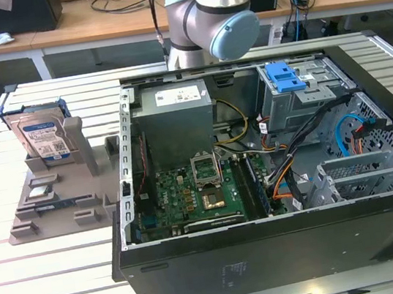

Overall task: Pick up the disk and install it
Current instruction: 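Pick up the disk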

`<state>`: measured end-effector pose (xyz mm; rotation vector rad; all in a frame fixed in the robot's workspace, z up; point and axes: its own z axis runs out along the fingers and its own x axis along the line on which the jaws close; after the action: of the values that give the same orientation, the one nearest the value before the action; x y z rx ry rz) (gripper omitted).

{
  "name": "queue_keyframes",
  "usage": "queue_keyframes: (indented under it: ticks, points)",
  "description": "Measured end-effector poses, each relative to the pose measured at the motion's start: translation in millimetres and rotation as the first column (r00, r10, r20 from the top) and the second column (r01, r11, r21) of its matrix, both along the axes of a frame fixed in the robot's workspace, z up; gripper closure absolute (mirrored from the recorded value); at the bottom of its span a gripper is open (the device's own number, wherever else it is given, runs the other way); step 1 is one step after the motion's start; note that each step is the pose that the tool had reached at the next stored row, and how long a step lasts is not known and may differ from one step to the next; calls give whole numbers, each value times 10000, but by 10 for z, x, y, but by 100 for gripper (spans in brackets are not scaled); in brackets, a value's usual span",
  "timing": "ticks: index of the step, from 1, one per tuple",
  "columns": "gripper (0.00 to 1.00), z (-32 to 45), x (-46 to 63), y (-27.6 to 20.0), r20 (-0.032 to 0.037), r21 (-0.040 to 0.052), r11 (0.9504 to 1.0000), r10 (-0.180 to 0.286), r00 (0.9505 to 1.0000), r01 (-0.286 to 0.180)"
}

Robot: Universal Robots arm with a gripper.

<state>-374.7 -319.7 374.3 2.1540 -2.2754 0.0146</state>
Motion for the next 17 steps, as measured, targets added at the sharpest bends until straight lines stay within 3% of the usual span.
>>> queue_keyframes:
  ticks: [2,4,11,13,17]
  points:
    - [52,-46,17,33,-13,-1,10000,0,10000,0]
    - [52,-104,39,111,-19,1,10000,-3,10000,3]
    - [52,-272,53,318,-43,0,10000,-7,10000,7]
    - [52,-313,53,346,-44,0,10000,-7,10000,7]
    - [52,-396,54,351,-46,-1,10000,-5,10000,5]
